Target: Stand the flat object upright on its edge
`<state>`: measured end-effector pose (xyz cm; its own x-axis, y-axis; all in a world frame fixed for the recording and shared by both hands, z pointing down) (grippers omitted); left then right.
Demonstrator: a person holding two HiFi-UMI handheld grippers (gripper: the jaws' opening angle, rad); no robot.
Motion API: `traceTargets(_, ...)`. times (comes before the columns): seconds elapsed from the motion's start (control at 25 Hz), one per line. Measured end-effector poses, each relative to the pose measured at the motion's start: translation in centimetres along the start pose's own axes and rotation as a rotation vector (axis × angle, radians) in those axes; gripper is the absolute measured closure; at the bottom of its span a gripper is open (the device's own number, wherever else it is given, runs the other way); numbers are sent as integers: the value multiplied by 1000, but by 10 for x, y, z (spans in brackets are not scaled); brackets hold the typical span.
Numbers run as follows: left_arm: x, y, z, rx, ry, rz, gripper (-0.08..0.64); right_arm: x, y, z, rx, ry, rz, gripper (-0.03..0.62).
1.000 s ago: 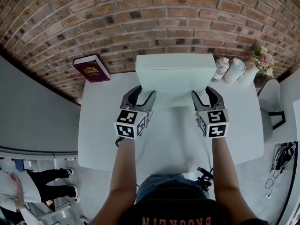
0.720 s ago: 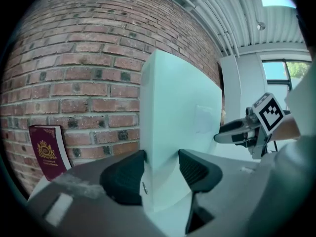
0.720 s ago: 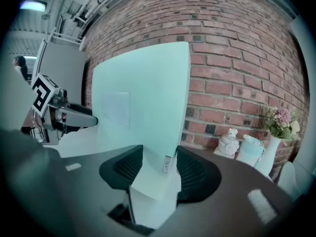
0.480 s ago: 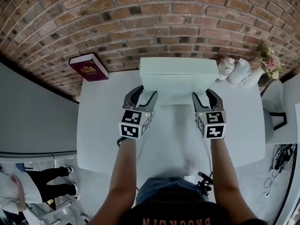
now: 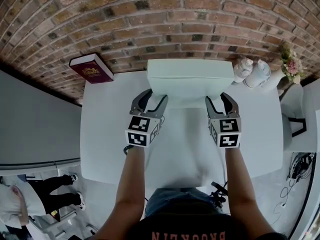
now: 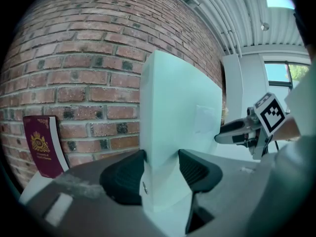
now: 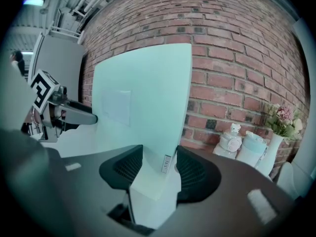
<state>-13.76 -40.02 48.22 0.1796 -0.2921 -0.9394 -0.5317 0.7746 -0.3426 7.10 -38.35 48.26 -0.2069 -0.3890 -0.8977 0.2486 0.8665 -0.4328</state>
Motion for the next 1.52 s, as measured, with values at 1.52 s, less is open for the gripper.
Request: traceTargets(1.52, 26, 73, 50, 162, 12, 82, 444, 14, 90, 3, 2, -20, 114, 581)
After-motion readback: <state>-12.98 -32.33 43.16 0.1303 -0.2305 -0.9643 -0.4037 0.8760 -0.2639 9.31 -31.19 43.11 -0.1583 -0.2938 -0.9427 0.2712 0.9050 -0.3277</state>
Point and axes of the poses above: the fingertips, and each gripper's own axes: y backward along the fingers, z to its right, x out of its top, the point moved 2 cm from there along y, backward along the fingers, and after that the axes turned 2 degrees about -y, right-handed, at the moved point
